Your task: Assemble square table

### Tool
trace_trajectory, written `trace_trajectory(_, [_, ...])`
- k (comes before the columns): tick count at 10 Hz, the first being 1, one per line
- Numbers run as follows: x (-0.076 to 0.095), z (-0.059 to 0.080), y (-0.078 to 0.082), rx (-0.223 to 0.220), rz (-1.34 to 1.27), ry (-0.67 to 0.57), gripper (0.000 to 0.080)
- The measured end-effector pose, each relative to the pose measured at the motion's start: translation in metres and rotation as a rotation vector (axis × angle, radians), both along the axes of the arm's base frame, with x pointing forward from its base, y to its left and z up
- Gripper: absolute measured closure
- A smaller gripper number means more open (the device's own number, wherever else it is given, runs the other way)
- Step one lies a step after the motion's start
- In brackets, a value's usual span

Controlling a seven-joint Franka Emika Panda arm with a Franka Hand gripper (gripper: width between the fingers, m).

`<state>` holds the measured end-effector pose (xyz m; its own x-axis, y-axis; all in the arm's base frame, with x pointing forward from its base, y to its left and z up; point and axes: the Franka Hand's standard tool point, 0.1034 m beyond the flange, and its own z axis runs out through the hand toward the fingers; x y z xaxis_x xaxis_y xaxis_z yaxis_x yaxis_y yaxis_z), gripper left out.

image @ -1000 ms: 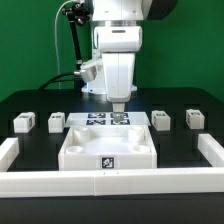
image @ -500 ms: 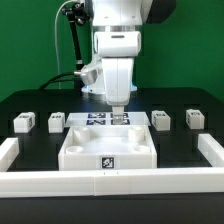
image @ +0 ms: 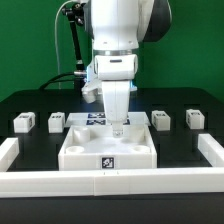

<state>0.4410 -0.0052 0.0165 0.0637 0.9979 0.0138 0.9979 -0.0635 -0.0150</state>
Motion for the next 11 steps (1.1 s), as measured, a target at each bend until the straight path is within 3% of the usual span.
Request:
trace_trajectory(2, [-0.0024,-0.0034,0.0006,0.001,-0.011,0.008,0.0150])
trace_trajectory(5, [-0.0024,-0.0034,0.0002,0.001,-0.011,0.008,0.0546])
trace_trajectory(6, [-0.0025,-0.0034,0.0001,0.001,-0.012,0.009,0.0546])
trace_trajectory(7, [-0.0024,-0.0034,0.0001,0.001,-0.012,0.008,0.0725])
trace_trajectory(11, [-0.0022,-0.0032,0.0000,0.001,-0.012,0.008,0.0742])
